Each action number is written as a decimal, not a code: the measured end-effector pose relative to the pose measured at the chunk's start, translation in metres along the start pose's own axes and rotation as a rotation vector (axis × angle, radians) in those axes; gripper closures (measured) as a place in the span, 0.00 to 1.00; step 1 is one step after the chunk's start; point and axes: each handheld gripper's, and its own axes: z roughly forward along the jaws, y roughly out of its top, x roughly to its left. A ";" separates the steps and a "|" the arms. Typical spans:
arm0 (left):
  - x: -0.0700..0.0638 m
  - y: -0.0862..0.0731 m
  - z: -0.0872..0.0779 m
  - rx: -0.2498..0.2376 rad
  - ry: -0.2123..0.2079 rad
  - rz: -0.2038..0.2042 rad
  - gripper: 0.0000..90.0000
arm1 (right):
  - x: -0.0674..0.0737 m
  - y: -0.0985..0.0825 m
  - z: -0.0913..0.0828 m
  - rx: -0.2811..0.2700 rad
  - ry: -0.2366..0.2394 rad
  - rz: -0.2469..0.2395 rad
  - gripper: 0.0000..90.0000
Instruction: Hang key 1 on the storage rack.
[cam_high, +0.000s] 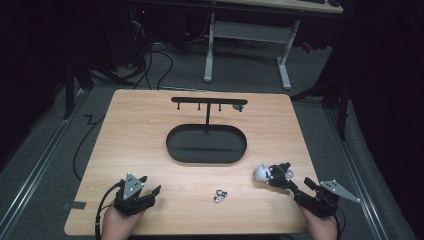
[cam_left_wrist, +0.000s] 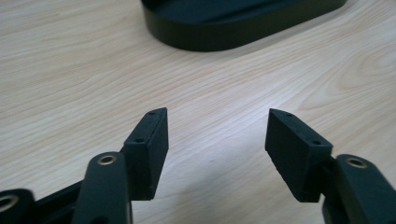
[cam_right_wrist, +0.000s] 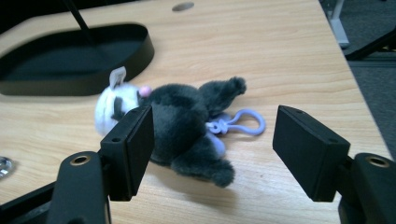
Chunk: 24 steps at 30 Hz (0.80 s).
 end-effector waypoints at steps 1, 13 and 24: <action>0.003 0.000 0.001 0.000 -0.005 -0.010 0.44 | 0.002 0.000 0.001 -0.002 -0.001 -0.013 0.34; 0.002 0.001 -0.005 -0.045 -0.064 -0.060 0.44 | 0.005 -0.001 -0.001 0.089 0.037 -0.076 0.96; 0.001 -0.002 -0.003 -0.045 -0.046 -0.060 0.44 | 0.011 -0.004 0.011 0.157 0.086 -0.144 1.00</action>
